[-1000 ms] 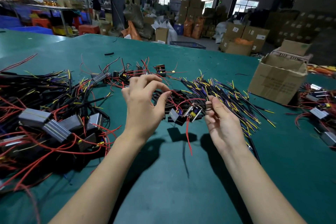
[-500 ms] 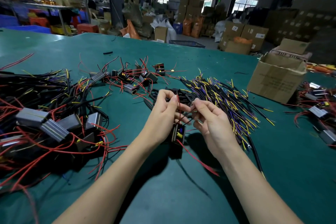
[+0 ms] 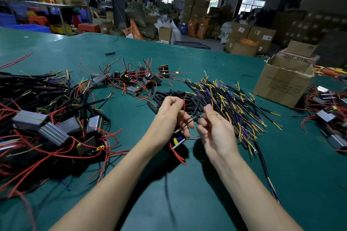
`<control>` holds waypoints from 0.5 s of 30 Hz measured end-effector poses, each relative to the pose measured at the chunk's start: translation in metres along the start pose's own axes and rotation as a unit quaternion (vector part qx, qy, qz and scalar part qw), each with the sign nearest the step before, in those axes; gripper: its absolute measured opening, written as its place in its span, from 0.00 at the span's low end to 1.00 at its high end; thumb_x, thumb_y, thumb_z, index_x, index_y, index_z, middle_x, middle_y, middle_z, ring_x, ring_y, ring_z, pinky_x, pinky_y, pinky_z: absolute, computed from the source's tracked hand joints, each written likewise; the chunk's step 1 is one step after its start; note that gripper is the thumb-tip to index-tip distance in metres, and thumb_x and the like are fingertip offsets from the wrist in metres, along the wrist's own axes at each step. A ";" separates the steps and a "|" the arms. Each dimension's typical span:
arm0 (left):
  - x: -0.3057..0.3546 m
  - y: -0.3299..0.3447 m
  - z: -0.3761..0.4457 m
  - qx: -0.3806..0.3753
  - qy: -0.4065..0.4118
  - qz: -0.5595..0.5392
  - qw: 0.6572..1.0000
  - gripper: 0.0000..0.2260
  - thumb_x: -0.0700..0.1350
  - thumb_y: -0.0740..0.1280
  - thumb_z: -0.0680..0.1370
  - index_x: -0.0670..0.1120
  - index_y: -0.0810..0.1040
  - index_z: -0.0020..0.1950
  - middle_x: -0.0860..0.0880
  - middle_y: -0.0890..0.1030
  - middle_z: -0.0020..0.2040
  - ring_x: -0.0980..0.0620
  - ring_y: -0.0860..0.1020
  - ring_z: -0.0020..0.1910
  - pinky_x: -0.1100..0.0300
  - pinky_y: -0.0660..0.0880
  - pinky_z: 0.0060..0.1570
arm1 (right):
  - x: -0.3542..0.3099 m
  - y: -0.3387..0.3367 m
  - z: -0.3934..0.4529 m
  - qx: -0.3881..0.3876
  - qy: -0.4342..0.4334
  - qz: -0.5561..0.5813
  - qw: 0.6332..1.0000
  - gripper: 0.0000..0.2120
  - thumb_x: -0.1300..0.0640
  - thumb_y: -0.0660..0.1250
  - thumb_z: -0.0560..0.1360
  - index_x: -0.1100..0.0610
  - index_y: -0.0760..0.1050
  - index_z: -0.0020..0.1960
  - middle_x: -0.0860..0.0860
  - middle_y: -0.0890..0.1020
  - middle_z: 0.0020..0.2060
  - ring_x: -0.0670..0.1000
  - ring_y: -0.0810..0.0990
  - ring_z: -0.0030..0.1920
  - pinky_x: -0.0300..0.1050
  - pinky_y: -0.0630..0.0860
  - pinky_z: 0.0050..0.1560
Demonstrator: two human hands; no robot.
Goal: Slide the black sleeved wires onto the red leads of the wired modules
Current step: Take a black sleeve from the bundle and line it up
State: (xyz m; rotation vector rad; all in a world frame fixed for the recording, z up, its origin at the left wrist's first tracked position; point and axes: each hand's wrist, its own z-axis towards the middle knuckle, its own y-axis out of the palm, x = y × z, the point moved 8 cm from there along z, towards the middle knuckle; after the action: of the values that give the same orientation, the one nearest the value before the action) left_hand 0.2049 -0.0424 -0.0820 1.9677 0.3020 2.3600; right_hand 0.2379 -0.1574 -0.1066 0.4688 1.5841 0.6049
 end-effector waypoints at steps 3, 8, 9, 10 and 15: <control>-0.004 0.001 0.002 0.001 -0.023 0.011 1.000 0.12 0.48 0.50 0.82 0.44 0.69 0.53 0.47 0.75 0.26 0.50 0.70 0.22 0.62 0.69 0.26 | 0.004 0.001 0.003 -0.020 0.027 0.004 0.999 0.07 0.64 0.63 0.78 0.61 0.71 0.41 0.50 0.71 0.30 0.43 0.70 0.26 0.32 0.65 0.21; 0.000 0.002 -0.001 0.004 0.041 0.160 0.986 0.06 0.46 0.71 0.75 0.46 0.79 0.49 0.47 0.72 0.32 0.55 0.68 0.26 0.65 0.66 0.28 | 0.007 0.003 0.003 -0.029 0.036 0.025 0.999 0.08 0.66 0.61 0.79 0.63 0.72 0.41 0.50 0.75 0.25 0.42 0.71 0.23 0.31 0.66 0.21; 0.001 0.001 -0.001 0.014 0.051 0.185 0.981 0.05 0.44 0.71 0.74 0.45 0.81 0.48 0.48 0.74 0.31 0.56 0.67 0.26 0.64 0.66 0.28 | 0.009 0.003 0.002 -0.021 0.046 0.037 0.998 0.09 0.66 0.61 0.79 0.62 0.72 0.40 0.50 0.74 0.25 0.43 0.71 0.23 0.32 0.65 0.20; 0.002 -0.001 -0.001 0.028 0.058 0.196 0.978 0.03 0.43 0.71 0.74 0.44 0.82 0.47 0.46 0.77 0.31 0.56 0.67 0.27 0.63 0.66 0.29 | 0.012 0.002 0.001 -0.011 0.061 0.051 0.997 0.09 0.66 0.61 0.79 0.62 0.72 0.39 0.50 0.73 0.25 0.43 0.70 0.22 0.32 0.64 0.19; 0.007 -0.006 -0.003 0.068 0.071 0.210 0.973 0.04 0.40 0.70 0.74 0.45 0.83 0.40 0.43 0.81 0.32 0.57 0.69 0.29 0.64 0.66 0.32 | 0.021 0.003 0.000 -0.004 0.108 0.099 0.989 0.10 0.65 0.62 0.77 0.61 0.70 0.37 0.51 0.69 0.29 0.43 0.68 0.23 0.33 0.62 0.18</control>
State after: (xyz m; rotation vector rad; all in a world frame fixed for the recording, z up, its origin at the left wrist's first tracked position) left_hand 0.2000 -0.0354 -0.0769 2.1011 0.0542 2.8147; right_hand 0.2351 -0.1422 -0.1215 0.5741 1.7521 0.8367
